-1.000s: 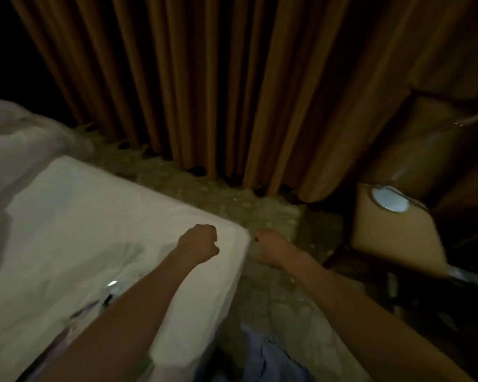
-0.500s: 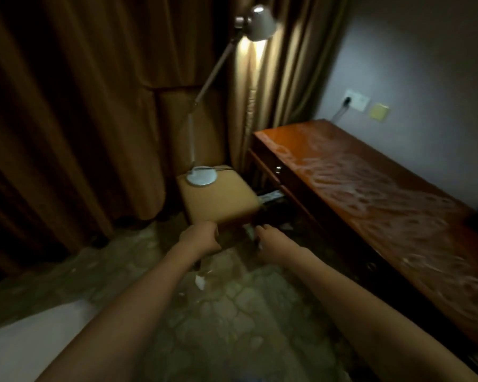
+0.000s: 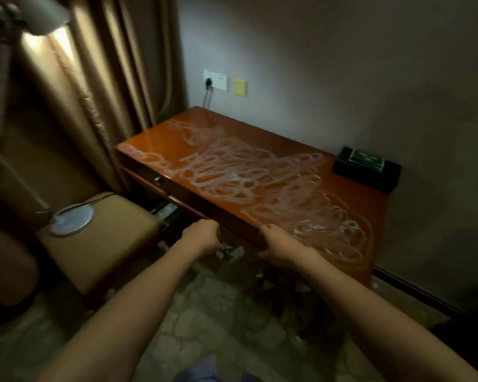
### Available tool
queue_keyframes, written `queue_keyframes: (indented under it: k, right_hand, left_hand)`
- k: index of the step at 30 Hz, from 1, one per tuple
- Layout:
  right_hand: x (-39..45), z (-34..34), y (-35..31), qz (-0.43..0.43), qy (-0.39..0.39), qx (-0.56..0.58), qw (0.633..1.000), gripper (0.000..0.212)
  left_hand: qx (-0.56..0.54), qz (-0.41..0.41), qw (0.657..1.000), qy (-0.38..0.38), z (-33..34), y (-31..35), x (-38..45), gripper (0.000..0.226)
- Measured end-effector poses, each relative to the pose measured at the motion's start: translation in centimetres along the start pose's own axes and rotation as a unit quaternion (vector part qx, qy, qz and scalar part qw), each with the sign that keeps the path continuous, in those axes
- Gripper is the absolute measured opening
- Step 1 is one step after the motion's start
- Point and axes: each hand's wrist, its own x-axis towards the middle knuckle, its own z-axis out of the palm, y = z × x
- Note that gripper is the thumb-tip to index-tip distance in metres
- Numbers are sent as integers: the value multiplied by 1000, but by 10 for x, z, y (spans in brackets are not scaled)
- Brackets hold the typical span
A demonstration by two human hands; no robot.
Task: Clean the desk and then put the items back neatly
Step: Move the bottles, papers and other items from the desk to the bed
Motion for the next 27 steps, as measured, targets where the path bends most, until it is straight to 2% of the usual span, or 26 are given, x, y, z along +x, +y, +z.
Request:
queue_keyframes:
  k: [7,12,16,20,23,27]
  right_hand:
    - [35,-15,85,114,12,57,992,48]
    - [72,-50,139,212,44,84,973,47]
    - [86,-87,187,284,97,102,948,53]
    - [82,-110,241,354,137,148,913,47]
    - [79,-117,285,389,143,174,893,52]
    - [88,-121,346,402,122,192,887,54]
  left_hand:
    - [40,99,993,-49,-10,66,119,21]
    - [74,170,980,-69,-45,117,213,31]
    - [111,236,964,-40,-80,173,280,21]
    - [124,292,947,-40,-88,232,327,9]
    - [137,325,934,-55,-78,277,365,28]
    - [152,328,931,-45,-72,337,409,59]
